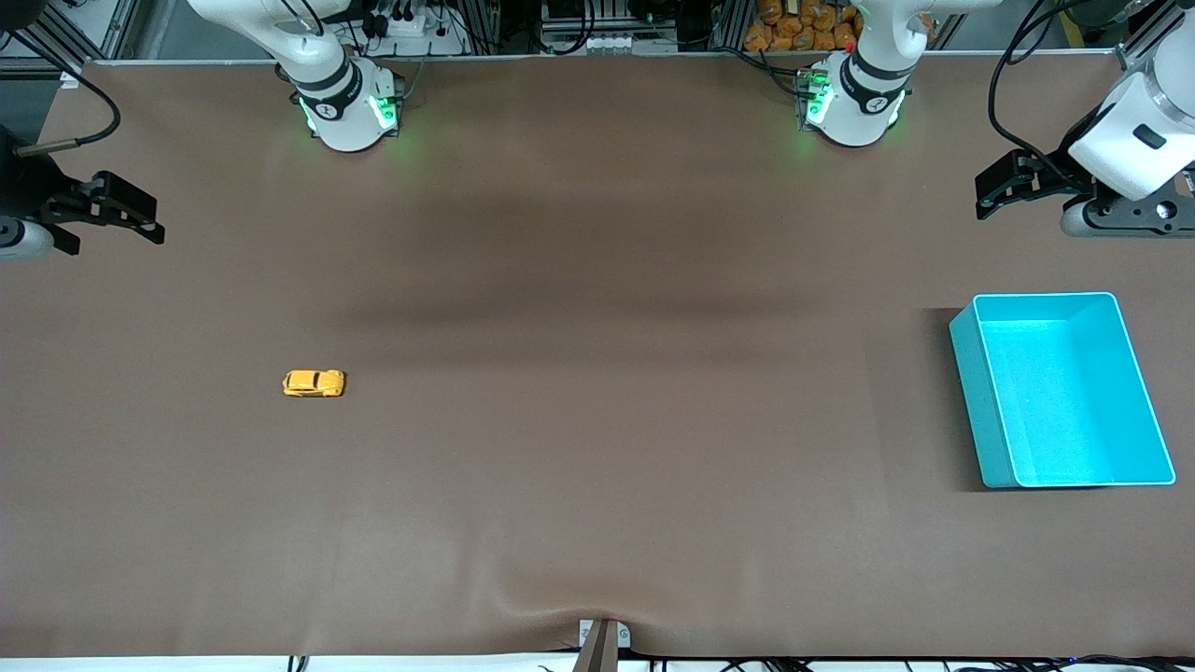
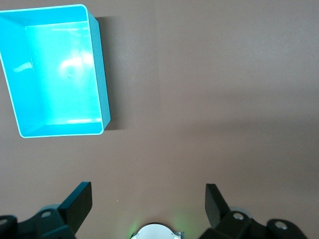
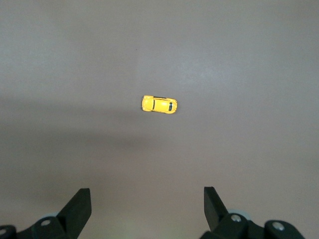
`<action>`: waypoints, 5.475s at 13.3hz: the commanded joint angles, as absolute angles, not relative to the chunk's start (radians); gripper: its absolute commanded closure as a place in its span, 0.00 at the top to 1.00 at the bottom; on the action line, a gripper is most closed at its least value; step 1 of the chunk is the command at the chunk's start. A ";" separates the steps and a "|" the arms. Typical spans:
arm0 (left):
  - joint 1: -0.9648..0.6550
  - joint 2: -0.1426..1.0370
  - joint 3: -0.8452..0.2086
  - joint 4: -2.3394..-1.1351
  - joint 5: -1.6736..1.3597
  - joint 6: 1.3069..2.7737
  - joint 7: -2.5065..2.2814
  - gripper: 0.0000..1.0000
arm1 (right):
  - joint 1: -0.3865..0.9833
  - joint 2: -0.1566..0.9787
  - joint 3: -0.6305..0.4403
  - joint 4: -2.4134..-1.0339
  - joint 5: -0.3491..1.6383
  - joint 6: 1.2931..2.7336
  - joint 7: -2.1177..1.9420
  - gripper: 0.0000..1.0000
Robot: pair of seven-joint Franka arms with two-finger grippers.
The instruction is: Wind and store yellow beetle car
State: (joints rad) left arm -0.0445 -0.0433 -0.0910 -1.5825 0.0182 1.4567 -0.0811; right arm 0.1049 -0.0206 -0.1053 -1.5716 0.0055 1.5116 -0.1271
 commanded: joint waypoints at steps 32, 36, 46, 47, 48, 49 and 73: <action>-0.025 -0.035 -0.095 -1.548 0.038 1.442 -0.081 1.00 | 0.120 -0.014 -0.123 -1.583 0.046 1.548 -0.149 1.00; -0.025 -0.035 -0.095 -1.546 0.040 1.442 -0.078 1.00 | 0.118 -0.014 -0.123 -1.585 0.048 1.548 -0.150 1.00; -0.026 -0.034 -0.097 -1.548 0.043 1.442 -0.081 1.00 | 0.110 -0.012 -0.123 -1.594 0.046 1.555 -0.160 1.00; -0.028 -0.034 -0.097 -1.549 0.043 1.442 -0.083 1.00 | 0.110 -0.012 -0.123 -1.594 0.048 1.555 -0.160 1.00; -0.031 -0.034 -0.100 -1.549 0.043 1.442 -0.083 1.00 | 0.110 -0.012 -0.123 -1.594 0.046 1.555 -0.160 1.00; -0.034 -0.034 -0.100 -1.549 0.043 1.442 -0.084 1.00 | 0.110 -0.012 -0.123 -1.598 0.046 1.555 -0.161 1.00; -0.026 -0.043 -0.198 -1.554 0.041 1.373 -0.049 1.00 | 0.114 0.162 -0.052 -2.065 -0.071 2.163 -1.062 1.00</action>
